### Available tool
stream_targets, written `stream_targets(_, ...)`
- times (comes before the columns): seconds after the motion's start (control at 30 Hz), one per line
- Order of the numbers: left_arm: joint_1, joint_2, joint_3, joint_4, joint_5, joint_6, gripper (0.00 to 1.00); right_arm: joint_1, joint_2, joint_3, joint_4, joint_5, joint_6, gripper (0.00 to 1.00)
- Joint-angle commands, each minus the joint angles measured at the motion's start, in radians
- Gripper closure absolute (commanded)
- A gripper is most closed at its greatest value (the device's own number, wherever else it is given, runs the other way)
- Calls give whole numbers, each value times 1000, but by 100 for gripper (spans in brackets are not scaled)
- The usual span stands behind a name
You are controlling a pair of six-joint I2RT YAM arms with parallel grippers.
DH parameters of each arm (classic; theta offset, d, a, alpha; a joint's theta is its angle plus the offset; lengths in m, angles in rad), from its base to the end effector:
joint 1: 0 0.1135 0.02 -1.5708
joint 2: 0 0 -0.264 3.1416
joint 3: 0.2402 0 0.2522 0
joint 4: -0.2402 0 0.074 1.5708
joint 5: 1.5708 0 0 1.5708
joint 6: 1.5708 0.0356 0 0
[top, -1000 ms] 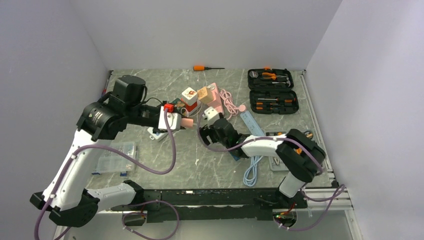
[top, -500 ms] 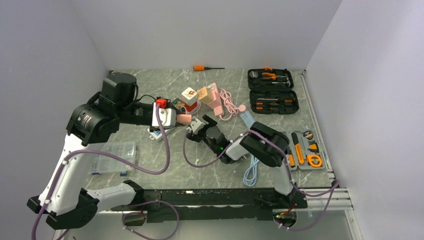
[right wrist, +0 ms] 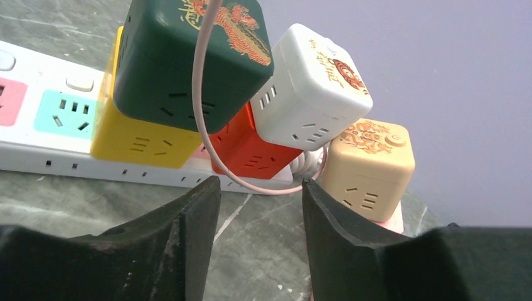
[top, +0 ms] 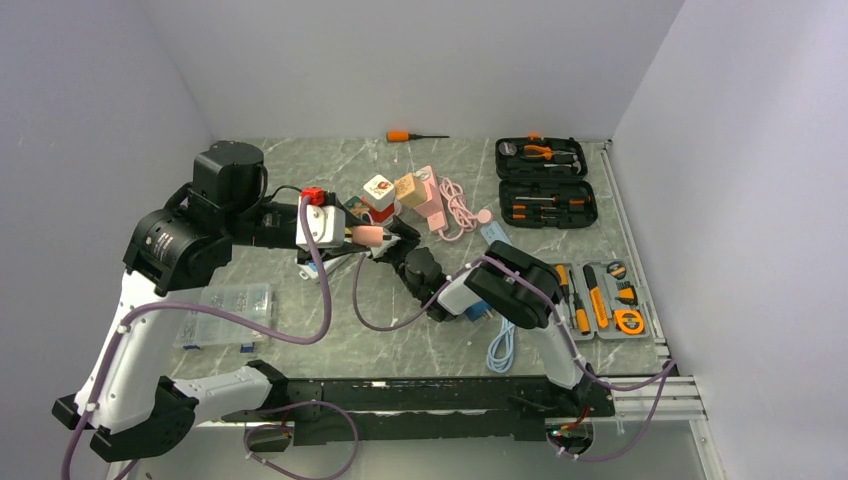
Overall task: Pull the plug off the socket
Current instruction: Place the plug at the corner of the board.
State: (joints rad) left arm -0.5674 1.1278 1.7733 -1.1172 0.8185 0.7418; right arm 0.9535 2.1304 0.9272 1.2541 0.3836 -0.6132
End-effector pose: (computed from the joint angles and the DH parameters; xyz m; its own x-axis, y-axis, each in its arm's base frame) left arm 0.1159 -0.1047 0.5026 0.3362 0.3332 -0.8809 0.9340 0.0021 0.3572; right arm 0.2488 0.3275 0.1356 0.3347 -0.4504 -0.8277 -0.4245 0.7121 -0.5592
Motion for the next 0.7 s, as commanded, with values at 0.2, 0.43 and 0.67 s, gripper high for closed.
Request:
stream_targets(0.2, -4, 1, 86, 41, 44, -82, 100, 13, 65, 71, 152, 49, -61, 99)
stream_targets(0.43, -5, -32, 17, 83, 21, -87, 100, 57, -51, -21, 277, 99, -84, 100)
stream_targets(0.67, -4, -76, -86, 177, -77, -53, 100, 145, -438, -207, 207, 79, 13, 100)
